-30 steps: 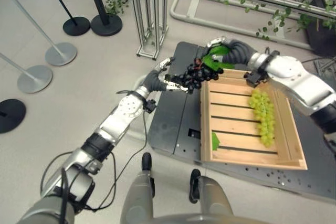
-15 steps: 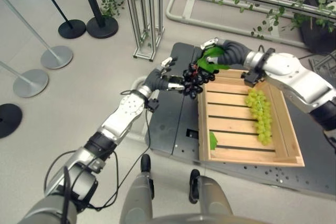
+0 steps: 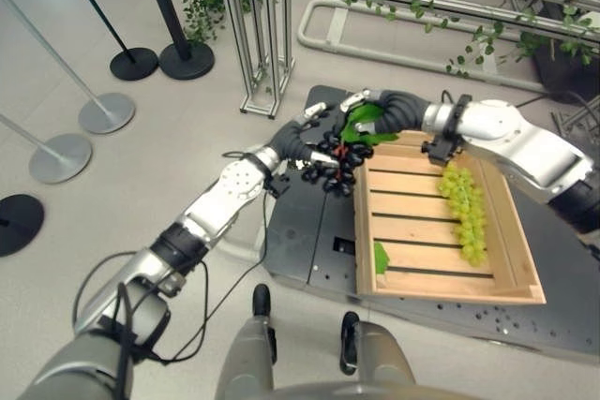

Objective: Pick up the fruits from the basket on one side to the basket on the other side

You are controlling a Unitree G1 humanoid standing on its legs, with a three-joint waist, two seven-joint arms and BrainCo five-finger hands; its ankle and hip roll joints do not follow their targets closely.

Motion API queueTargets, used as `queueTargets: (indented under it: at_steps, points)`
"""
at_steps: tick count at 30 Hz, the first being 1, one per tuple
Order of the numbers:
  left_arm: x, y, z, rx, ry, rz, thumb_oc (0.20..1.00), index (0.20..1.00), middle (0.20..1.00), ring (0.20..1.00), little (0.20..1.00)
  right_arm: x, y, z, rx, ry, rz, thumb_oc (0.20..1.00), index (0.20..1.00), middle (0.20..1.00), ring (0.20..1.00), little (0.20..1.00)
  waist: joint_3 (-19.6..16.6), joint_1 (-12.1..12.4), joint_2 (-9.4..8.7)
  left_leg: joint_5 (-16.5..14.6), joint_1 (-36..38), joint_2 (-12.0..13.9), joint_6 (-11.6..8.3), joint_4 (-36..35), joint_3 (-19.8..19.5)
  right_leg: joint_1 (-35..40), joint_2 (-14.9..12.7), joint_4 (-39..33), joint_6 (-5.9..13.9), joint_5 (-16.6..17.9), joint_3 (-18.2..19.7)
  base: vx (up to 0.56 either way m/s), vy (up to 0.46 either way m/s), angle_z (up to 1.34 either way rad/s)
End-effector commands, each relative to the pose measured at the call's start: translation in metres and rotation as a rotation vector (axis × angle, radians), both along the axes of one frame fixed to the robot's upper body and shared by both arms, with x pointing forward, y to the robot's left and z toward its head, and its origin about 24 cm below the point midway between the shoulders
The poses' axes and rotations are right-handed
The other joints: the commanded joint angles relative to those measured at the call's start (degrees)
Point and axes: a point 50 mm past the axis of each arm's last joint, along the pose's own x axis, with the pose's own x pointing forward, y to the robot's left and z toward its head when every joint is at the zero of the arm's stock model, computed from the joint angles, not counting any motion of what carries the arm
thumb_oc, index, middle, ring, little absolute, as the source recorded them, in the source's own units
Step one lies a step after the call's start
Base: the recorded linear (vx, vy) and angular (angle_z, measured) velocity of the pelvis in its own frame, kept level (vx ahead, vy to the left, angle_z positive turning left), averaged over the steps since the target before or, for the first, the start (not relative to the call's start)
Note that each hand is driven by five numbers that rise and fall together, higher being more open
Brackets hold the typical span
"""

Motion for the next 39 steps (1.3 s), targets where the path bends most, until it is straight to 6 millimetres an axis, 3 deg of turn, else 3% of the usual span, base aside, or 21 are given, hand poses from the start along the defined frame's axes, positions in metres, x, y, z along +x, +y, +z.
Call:
queueTargets:
  at_steps: [1, 12, 17, 24, 39]
  points:
    - [0.005, -0.013, 0.028, -0.031, -0.095, -0.069, 1.000, 1.000, 1.000, 1.000, 1.000, -0.020, 0.034, 0.033, 0.097, -0.048, 0.219, 0.200, 0.200, 0.200, 0.200, 0.200, -4.3, -0.8, -1.56, -11.5, -0.6, 0.9, -2.52, 7.5, -2.8, 1.3, -1.8, -9.6, 4.03, 4.7, 2.6, 0.00, 0.000, 0.00]
    - [0.006, -0.025, 0.025, -0.009, -0.007, -0.149, 1.000, 1.000, 1.000, 1.000, 1.000, -0.028, 0.051, 0.038, 0.144, -0.055, 0.291, 0.200, 0.200, 0.200, 0.200, 0.200, -4.4, -1.4, -1.14, -11.5, -0.7, 1.0, -2.55, 7.8, -2.8, 1.1, -1.6, -9.2, 3.90, 4.5, 3.0, 0.00, 0.000, 0.00]
    - [0.010, -0.014, 0.023, 0.072, 0.001, -0.135, 1.000, 1.000, 1.000, 1.000, 1.000, -0.033, 0.055, 0.039, 0.121, -0.027, 0.336, 0.200, 0.200, 0.200, 0.200, 0.200, -4.6, -1.4, -1.09, -11.5, -0.6, 1.1, -2.71, 7.8, -2.7, 1.2, -1.6, -9.2, 3.94, 4.5, 3.0, 0.00, 0.000, 0.00]
    - [0.014, 0.018, 0.031, 0.208, -0.092, -0.037, 1.000, 1.000, 1.000, 1.000, 1.000, -0.042, 0.050, 0.048, 0.053, -0.044, 0.356, 0.200, 0.200, 0.200, 0.200, 0.200, -4.7, -1.1, -1.13, -11.7, -0.5, 1.2, -2.87, 8.1, -2.7, 1.2, -1.6, -9.0, 3.95, 4.5, 2.8, 0.00, 0.000, 0.00]
    - [0.015, 0.029, 0.061, 0.475, -0.326, 0.013, 1.000, 1.000, 1.000, 1.000, 1.000, -0.051, 0.057, 0.054, 0.032, -0.039, 0.415, 0.200, 0.200, 0.200, 0.200, 0.200, -4.9, -0.8, -1.21, -12.3, -0.6, 1.3, -2.86, 8.8, -2.7, 1.5, -1.6, -8.9, 4.16, 4.1, 2.4, 0.00, 0.000, 0.00]
